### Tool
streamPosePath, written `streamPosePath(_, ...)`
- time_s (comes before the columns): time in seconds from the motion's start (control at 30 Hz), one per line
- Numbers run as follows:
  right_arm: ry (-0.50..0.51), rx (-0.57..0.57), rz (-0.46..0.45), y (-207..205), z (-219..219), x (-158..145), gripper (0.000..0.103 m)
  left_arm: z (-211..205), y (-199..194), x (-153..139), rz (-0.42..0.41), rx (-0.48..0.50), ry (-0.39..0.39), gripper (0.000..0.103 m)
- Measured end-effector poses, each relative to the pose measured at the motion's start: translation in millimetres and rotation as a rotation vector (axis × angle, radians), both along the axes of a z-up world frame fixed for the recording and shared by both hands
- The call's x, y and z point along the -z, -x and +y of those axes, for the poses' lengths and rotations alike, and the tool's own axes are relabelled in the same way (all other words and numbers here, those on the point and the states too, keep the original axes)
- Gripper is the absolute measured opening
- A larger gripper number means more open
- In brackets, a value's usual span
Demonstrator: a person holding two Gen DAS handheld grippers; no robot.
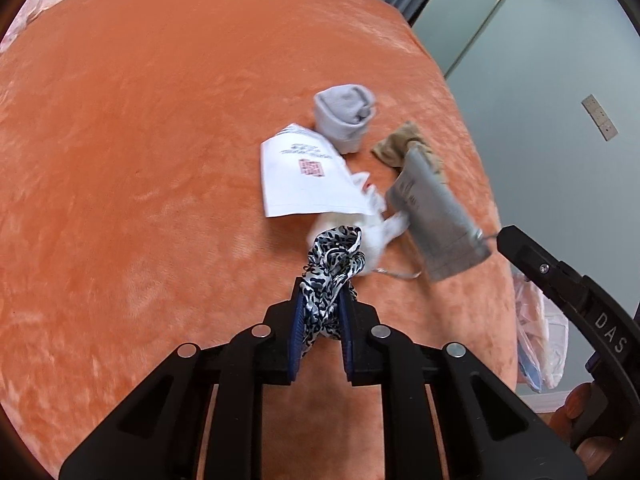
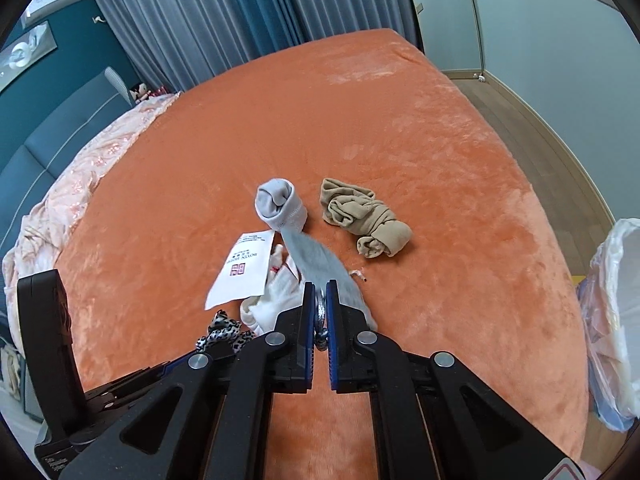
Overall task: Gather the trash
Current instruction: 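Carry the leopard scrunchie and grey pouch over the trash bin with both tools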
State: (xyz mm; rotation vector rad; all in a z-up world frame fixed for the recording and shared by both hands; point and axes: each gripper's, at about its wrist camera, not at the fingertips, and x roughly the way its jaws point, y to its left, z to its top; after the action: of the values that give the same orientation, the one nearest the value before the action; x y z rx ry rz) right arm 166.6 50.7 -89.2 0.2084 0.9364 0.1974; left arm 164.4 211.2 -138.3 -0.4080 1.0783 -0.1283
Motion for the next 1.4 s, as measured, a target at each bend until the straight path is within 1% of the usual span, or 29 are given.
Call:
streamPosePath(0.13,-0.016,0.014,-0.041,19,-17,-20,0.005,-17,11,-23,-0.04,0.029,-0.005,0.015)
streamPosePath(0.33,-0.027,0.05,-0.107,46,-51,-52,0.005,-57,23,-54,-0.092,0.094,-0.005,0.015)
streamPosePath(0.57,-0.033,0.129,-0.175,75,-104,-81,0.005,-120,39,-89,-0.155,0.207,-0.013,0.015)
streamPosePath(0.77,-0.031,0.208,-0.22,95,-155,-101,0.005,-176,45,-109,-0.194,0.302,-0.014,0.015)
streamPosePath(0.93,-0.025,0.271,-0.247,109,-196,-111,0.005,-218,47,-121,-0.216,0.37,-0.011,0.015)
streamPosePath(1.07,-0.019,0.319,-0.257,117,-225,-113,0.005,-254,48,-126,-0.232,0.431,-0.014,0.015)
streamPosePath(1.23,-0.017,0.38,-0.256,128,-260,-110,0.005,-289,47,-128,-0.23,0.483,-0.018,0.015)
streamPosePath(1.4,-0.022,0.422,-0.244,131,-283,-103,0.005,-322,45,-125,-0.221,0.532,-0.014,0.015)
